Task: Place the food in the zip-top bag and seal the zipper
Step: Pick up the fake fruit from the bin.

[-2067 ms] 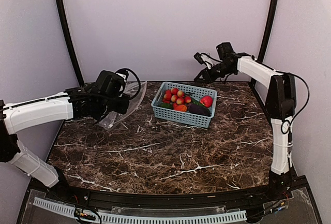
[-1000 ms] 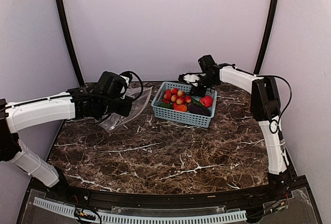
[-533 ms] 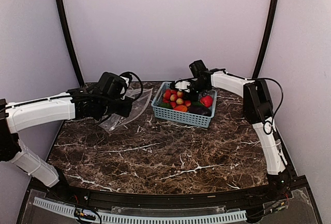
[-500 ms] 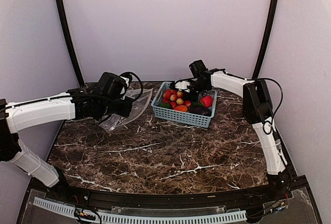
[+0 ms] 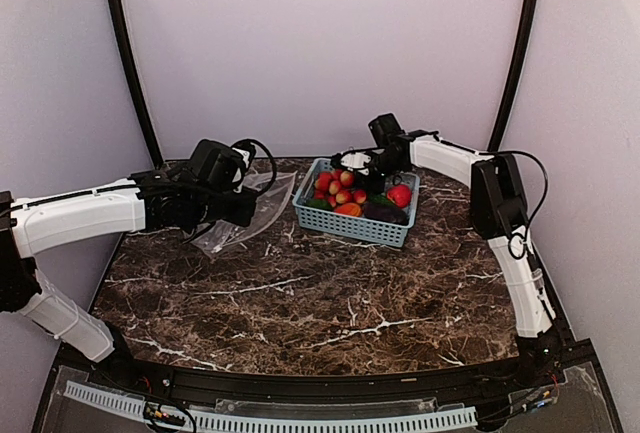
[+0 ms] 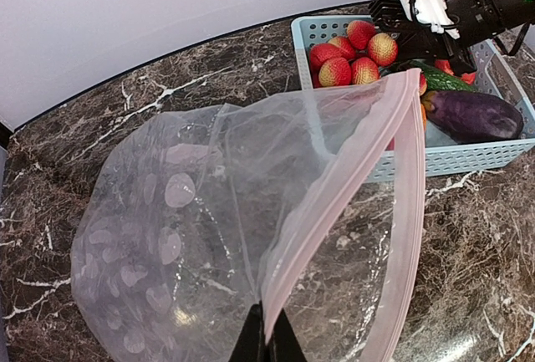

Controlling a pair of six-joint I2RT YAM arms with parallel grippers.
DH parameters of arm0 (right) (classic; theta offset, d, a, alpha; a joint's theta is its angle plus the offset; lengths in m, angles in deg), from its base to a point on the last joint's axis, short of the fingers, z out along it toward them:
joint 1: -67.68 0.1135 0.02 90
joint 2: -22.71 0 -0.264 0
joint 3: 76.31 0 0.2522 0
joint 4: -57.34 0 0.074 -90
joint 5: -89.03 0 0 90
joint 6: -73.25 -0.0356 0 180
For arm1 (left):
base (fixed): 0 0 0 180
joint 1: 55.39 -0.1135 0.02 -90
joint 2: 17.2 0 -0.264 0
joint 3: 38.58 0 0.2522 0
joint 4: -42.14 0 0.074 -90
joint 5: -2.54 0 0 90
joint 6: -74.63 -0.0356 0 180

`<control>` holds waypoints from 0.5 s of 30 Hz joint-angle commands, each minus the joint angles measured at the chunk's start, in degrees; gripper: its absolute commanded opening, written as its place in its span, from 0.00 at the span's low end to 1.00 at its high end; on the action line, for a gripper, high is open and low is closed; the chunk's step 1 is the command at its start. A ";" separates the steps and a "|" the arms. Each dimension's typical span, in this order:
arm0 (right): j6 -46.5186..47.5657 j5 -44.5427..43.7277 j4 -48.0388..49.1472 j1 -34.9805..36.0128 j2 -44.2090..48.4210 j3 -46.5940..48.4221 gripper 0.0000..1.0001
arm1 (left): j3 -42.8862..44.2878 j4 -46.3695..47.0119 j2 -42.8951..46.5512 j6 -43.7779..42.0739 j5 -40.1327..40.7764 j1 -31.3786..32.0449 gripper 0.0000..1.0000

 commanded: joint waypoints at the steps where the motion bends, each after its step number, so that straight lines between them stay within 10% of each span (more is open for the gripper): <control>1: -4.03 1.40 -1.07 -0.10 8.84 -2.92 0.00 | -0.68 1.10 0.72 1.06 -0.74 -0.25 0.01; 15: -15.72 8.53 -6.46 -0.11 25.56 -9.45 0.00 | 0.08 2.78 -0.69 4.32 -2.72 -0.34 0.01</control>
